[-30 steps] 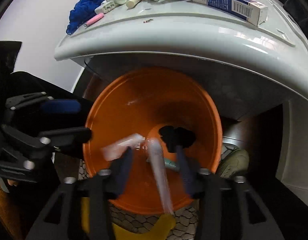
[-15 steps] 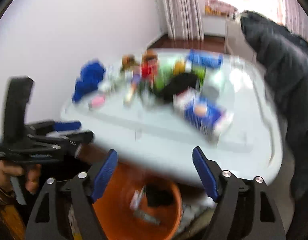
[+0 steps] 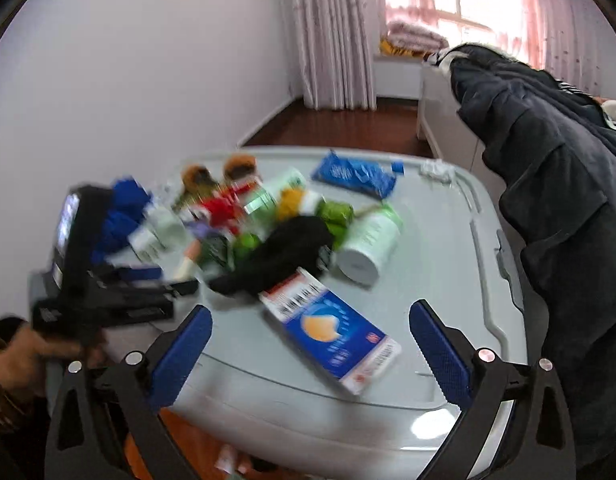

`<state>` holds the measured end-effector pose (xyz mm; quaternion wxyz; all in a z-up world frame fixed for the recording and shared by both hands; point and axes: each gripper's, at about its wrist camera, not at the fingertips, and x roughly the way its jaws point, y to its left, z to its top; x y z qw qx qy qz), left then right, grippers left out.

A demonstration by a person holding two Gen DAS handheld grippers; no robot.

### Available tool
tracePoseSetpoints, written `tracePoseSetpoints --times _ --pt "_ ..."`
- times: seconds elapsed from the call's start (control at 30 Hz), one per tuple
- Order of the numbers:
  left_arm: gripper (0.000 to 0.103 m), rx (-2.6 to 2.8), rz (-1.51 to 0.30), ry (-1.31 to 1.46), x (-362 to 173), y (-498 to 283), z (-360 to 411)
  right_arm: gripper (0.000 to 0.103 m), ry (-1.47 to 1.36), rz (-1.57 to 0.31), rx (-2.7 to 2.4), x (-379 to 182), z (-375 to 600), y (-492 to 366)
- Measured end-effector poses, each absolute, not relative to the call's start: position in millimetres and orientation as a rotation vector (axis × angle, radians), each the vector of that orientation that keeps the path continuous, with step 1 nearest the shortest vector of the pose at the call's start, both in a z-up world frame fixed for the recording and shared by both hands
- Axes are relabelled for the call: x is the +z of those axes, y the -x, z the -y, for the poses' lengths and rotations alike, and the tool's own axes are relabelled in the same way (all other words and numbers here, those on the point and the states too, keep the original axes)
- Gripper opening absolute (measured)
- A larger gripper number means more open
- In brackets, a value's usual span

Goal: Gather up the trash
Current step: 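Grasp the beige lip balm with the left tool while the right tool grasps the blue medicine box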

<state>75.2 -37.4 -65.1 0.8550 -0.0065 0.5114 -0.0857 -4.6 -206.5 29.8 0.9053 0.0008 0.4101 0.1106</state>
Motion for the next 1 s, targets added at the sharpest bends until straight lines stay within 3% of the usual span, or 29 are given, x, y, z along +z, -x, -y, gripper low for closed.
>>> tracePoseSetpoints --times 0.2,0.37,0.57,0.63,0.67,1.0 --pt "0.067 -0.125 -1.044 -0.038 -71.5 -85.0 44.8 0.090 0.120 -0.952 0.280 -5.1 201.3 -25.5" --pt "0.046 -0.096 -1.012 -0.046 -70.1 -83.2 34.8 0.090 0.056 -0.925 0.294 -3.2 202.9 -30.7" --pt "0.045 -0.116 -0.995 -0.049 -69.9 -83.5 29.2 0.090 0.043 -0.891 0.282 9.2 198.2 -29.1" --pt "0.037 -0.111 -0.982 -0.053 -69.9 -82.0 28.1 0.090 0.041 -0.878 0.283 14.5 196.4 -27.4" --pt "0.018 -0.106 -0.972 -0.045 -70.1 -80.9 25.2 0.090 0.050 -0.874 0.284 16.0 195.1 -27.2" --pt "0.018 -0.175 -0.975 -0.006 -51.1 -58.6 23.8 0.090 0.093 -0.921 0.285 -4.1 211.4 -33.9"
